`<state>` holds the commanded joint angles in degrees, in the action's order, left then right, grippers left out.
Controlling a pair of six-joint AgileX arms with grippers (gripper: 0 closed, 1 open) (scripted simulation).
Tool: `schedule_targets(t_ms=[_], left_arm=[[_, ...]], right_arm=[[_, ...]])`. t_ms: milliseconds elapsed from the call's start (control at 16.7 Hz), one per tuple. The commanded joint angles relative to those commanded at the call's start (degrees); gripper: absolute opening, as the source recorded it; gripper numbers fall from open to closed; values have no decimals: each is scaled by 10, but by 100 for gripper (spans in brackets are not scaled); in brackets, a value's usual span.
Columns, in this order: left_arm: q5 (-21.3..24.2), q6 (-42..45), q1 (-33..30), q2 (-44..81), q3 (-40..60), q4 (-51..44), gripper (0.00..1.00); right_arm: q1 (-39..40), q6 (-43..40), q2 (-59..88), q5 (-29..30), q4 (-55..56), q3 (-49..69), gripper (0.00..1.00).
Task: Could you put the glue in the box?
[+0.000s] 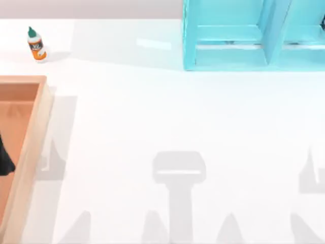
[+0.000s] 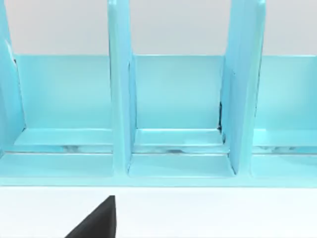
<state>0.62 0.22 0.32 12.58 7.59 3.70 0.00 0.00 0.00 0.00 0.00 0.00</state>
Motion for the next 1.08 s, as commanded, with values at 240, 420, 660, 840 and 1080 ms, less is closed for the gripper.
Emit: schedule_targets(t_ms=[240,420,660,840,1080], left_arm=[[8,3,5,199,106,53,100],[16,6,9,383,199,99,100],[25,9,13,637,327,162,100],[32,12,16,809,414,203,100],[39,14,19,984,499,245,100]], right_arm=[[0,0,0,0,0,0,100],[0,0,0,0,0,0,100],[0,0,0,0,0,0,100],[0,0,0,0,0,0,100],[0,0,0,0,0,0,100]])
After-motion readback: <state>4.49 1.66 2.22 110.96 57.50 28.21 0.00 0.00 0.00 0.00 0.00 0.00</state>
